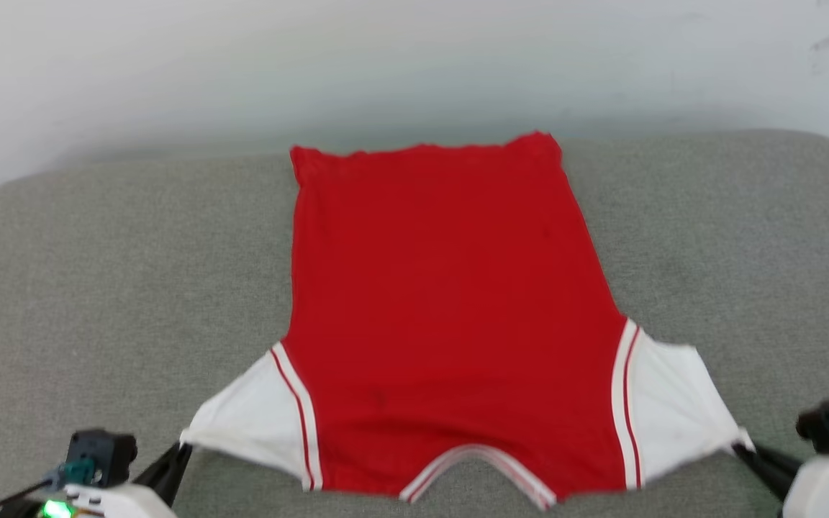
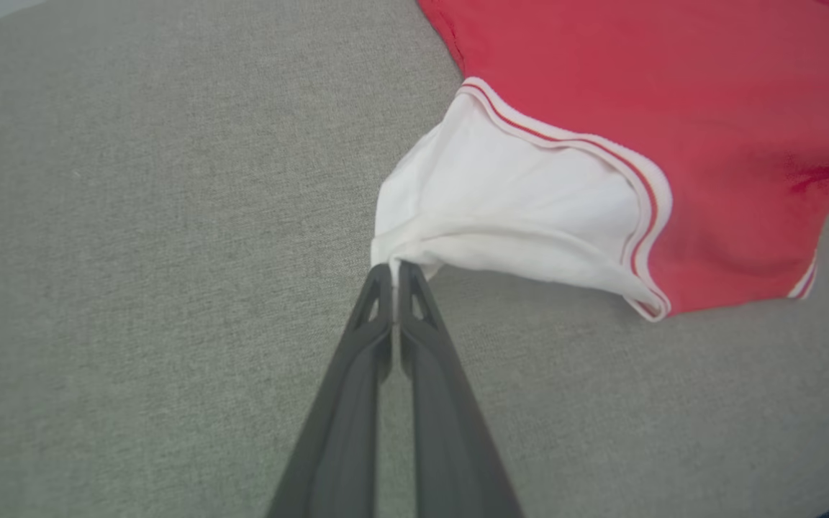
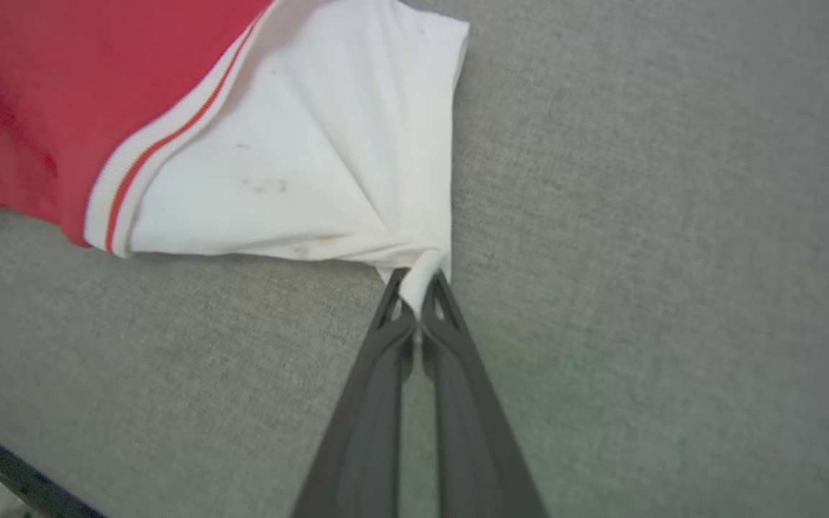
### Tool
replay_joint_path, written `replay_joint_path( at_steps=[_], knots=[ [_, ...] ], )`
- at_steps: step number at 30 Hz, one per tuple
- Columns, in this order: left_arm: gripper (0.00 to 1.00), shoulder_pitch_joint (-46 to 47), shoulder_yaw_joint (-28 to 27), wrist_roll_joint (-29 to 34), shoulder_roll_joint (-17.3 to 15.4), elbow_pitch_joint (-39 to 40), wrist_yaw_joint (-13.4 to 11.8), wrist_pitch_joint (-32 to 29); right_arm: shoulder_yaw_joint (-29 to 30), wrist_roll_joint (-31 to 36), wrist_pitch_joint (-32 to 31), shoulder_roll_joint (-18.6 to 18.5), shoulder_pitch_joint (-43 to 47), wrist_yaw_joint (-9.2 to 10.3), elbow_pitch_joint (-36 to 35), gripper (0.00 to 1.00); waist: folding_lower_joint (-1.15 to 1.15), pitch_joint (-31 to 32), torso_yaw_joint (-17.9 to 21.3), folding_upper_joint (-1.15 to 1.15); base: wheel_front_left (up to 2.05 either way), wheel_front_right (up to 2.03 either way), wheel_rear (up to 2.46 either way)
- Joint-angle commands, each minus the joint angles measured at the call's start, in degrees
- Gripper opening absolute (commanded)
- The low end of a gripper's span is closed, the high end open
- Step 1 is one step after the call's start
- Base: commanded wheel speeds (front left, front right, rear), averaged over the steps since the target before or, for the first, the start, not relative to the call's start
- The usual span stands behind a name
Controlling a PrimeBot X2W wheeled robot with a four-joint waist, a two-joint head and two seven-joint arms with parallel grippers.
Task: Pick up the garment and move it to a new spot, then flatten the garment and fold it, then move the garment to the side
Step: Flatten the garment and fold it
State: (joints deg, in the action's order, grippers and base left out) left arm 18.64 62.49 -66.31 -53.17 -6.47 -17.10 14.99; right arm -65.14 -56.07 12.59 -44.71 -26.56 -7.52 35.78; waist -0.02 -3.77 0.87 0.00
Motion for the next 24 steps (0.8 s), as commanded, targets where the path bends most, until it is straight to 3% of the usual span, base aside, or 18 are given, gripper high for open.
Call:
replay_joint_path(
  at_steps=[1, 11, 17, 18, 19, 24],
  knots=[
    [0.0, -2.95, -1.18, -0.25, -0.48, 0.85, -0.85, 0.24, 0.42, 0.2, -0.1, -1.36, 3.11, 0.06, -1.22, 0.0, 0.02, 1.37, 0.03, 0.0, 0.0, 0.0, 0.0],
    [0.0, -14.44, -7.01, 0.2, -0.37, 4.28, -3.53, 0.21, 4.86, 1.36, -4.2, -5.16, 13.99, 0.06, -8.64, 0.0, 0.02, 2.67, 0.25, 0.0, 0.0, 0.0, 0.0],
    [0.0, -18.09, -10.49, 3.03, 1.22, 5.85, -3.96, 0.22, 11.23, 3.98, -6.52, -3.07, 16.11, 0.06, -10.09, 0.0, 0.02, 1.52, -0.18, 0.0, 0.0, 0.0, 0.0],
    [0.0, -18.25, -10.75, 3.67, 1.4, 6.08, -3.86, 0.22, 12.39, 4.6, -7.02, -2.66, 15.95, 0.06, -10.29, 0.45, 0.02, 1.27, -0.26, 0.0, 0.0, 0.0, 0.0],
    [0.0, -18.1, -11.01, 4.39, 1.73, 6.4, -3.72, 0.22, 13.61, 5.65, -7.33, -2.48, 15.46, 0.06, -10.62, 1.0, 0.02, 1.0, -0.39, 0.0, 0.0, 0.0, 0.0],
    [0.0, -15.73, -12.09, 7.33, 2.9, 7.64, -3.76, 0.22, 22.62, 12.11, -7.51, -2.46, 11.44, 0.05, -12.8, 1.0, 0.02, -1.01, -0.87, 0.0, 0.0, 0.0, 0.0]
  ],
)
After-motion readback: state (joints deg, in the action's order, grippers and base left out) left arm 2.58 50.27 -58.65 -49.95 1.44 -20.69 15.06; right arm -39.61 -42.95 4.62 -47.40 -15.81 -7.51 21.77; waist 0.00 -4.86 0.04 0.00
